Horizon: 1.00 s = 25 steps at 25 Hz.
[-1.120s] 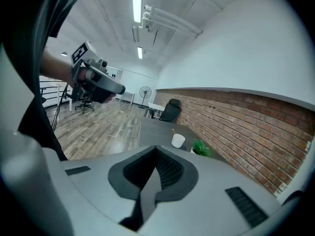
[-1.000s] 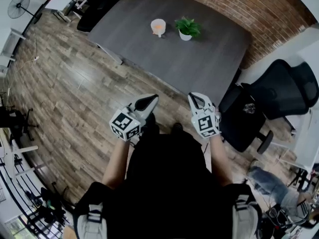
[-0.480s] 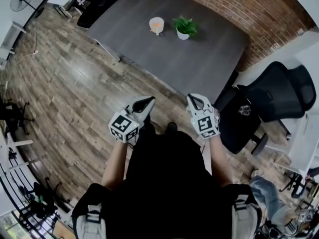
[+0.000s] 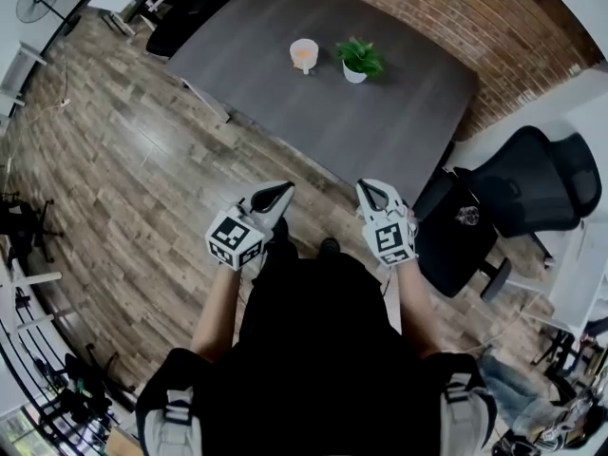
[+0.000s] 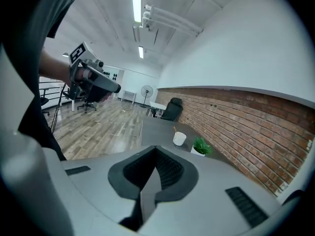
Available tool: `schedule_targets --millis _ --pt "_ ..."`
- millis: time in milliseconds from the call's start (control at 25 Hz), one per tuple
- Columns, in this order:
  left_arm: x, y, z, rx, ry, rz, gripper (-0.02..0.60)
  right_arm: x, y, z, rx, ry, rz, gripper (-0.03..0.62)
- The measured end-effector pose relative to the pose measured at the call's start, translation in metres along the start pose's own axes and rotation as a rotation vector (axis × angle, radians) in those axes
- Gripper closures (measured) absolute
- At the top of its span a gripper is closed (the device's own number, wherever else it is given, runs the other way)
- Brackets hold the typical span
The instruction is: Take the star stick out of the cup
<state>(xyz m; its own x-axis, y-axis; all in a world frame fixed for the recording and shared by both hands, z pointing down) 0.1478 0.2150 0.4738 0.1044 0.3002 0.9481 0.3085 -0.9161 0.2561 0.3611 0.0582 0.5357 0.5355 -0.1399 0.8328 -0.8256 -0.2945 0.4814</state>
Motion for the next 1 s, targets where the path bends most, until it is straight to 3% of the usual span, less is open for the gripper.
schedule_targets --millis 1000 --pt "-0.014 -0.015 -0.105 0.056 0.001 0.002 0.580 -0.051 0.074 -0.010 0.070 0.002 -0.047 0.594"
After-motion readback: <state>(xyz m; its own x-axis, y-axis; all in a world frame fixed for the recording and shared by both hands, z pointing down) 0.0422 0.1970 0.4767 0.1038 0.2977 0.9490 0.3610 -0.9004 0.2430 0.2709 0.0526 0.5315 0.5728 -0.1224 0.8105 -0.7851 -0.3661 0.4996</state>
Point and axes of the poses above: the fingertips, and each gripper's own axes: y forward along the fingers, z to its right, x out of its underside, the point moved 9 cm from there along -y, backward along the fingers, and after that the axes turned 2 degrees about -z, right-handed, at the moved point
